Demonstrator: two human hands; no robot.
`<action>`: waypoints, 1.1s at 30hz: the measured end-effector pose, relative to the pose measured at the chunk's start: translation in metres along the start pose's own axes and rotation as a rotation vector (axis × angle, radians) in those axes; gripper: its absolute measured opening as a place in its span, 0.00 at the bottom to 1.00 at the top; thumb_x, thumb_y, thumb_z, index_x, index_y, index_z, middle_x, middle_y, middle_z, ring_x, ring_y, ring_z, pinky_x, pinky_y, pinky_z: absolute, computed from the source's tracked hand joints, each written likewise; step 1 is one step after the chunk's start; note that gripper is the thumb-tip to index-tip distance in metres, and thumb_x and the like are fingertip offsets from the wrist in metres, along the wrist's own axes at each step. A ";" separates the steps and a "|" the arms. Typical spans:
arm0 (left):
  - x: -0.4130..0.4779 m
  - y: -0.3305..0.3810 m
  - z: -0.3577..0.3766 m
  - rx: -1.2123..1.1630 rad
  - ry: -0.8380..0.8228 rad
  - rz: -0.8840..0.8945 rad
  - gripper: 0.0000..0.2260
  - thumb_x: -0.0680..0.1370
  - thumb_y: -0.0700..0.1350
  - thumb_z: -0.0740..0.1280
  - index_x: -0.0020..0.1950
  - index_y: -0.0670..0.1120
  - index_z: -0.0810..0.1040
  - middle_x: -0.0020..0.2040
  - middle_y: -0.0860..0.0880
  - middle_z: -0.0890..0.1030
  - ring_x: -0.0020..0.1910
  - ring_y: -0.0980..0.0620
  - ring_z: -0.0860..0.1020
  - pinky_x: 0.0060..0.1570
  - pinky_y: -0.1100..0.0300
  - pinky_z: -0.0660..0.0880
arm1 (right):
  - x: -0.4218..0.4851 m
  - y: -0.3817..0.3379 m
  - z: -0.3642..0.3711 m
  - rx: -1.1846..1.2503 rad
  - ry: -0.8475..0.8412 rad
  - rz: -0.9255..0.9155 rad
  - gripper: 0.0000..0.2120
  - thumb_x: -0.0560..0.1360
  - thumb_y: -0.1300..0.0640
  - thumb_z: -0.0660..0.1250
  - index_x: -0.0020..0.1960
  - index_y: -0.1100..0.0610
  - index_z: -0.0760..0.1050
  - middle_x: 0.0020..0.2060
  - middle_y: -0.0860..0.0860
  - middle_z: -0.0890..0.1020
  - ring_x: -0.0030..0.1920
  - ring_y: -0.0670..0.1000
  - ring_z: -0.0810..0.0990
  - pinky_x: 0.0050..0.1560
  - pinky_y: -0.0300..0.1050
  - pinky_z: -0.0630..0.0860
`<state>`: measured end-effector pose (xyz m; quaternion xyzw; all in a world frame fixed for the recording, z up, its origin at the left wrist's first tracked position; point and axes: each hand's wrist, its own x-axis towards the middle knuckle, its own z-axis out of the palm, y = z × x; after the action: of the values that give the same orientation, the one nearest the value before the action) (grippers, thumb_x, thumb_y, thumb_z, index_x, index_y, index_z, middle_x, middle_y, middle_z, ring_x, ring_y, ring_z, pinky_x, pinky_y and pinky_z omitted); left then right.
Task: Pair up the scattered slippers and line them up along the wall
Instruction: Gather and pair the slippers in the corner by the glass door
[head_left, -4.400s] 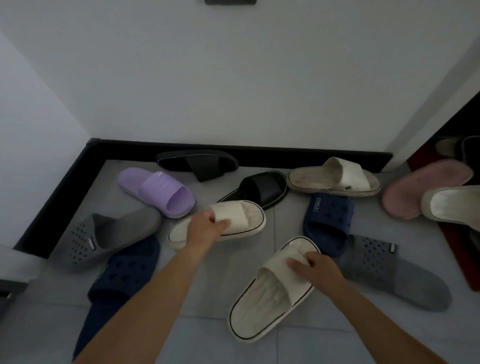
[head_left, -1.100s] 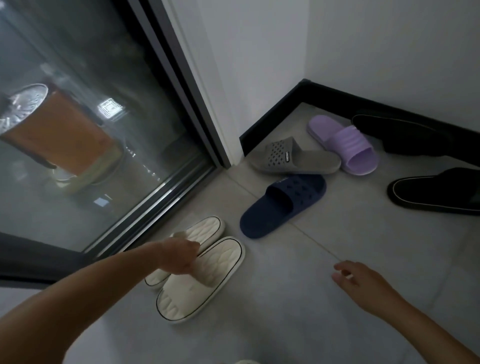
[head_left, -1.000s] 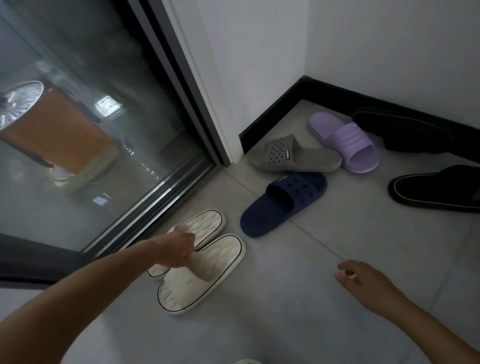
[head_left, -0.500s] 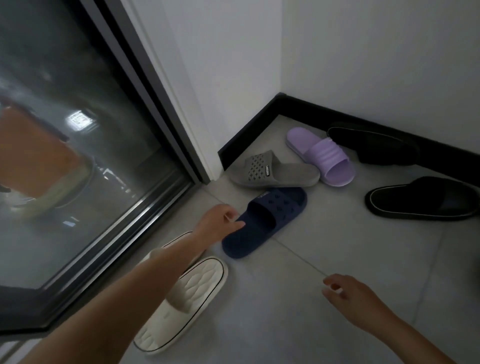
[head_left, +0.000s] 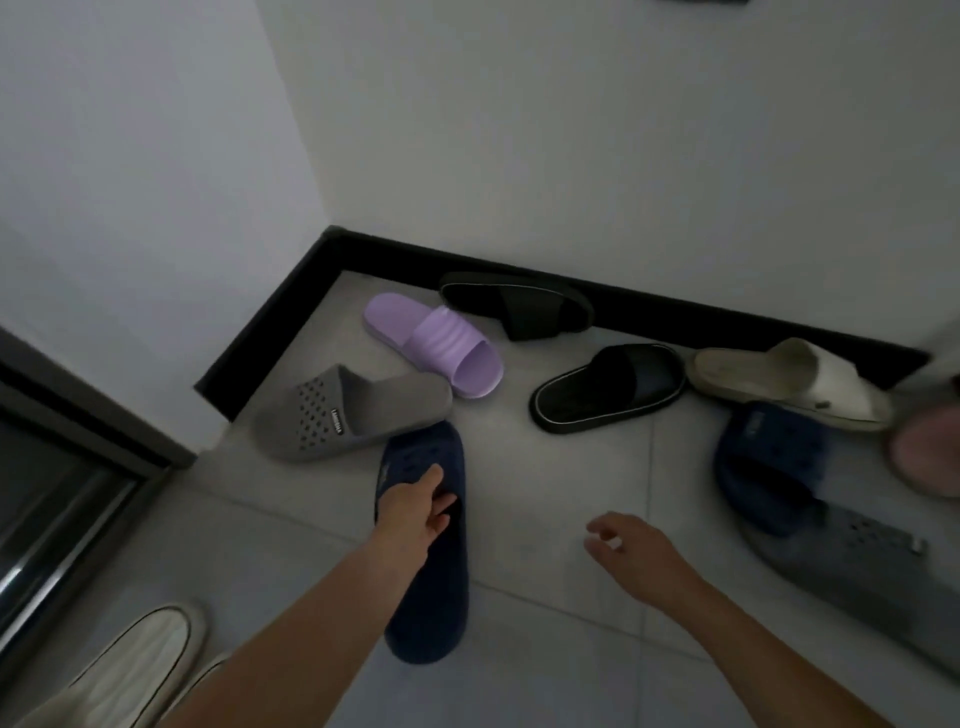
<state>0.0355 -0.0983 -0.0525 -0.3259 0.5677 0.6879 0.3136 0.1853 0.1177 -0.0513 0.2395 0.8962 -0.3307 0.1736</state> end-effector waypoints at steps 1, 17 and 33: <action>-0.004 -0.004 0.008 -0.016 0.008 -0.005 0.17 0.78 0.44 0.66 0.64 0.40 0.73 0.46 0.47 0.78 0.39 0.52 0.77 0.31 0.60 0.68 | 0.006 0.003 -0.006 0.007 0.023 0.017 0.16 0.78 0.47 0.62 0.62 0.53 0.74 0.58 0.51 0.77 0.49 0.44 0.73 0.50 0.34 0.66; -0.083 -0.053 0.145 0.260 -0.244 0.055 0.05 0.77 0.45 0.67 0.49 0.44 0.75 0.47 0.44 0.79 0.44 0.48 0.77 0.37 0.57 0.74 | 0.014 0.127 -0.142 0.254 0.659 0.393 0.08 0.75 0.56 0.66 0.49 0.61 0.77 0.45 0.59 0.81 0.48 0.61 0.80 0.44 0.46 0.72; -0.064 -0.074 0.151 0.057 -0.164 0.045 0.11 0.77 0.47 0.66 0.57 0.44 0.75 0.49 0.47 0.80 0.46 0.51 0.77 0.40 0.58 0.73 | 0.039 0.098 -0.165 0.013 0.465 0.283 0.16 0.75 0.46 0.66 0.47 0.60 0.78 0.42 0.56 0.79 0.48 0.60 0.79 0.43 0.46 0.71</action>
<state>0.1188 0.0579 -0.0224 -0.2464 0.5666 0.7028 0.3527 0.1815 0.3066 -0.0005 0.4332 0.8674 -0.2450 0.0060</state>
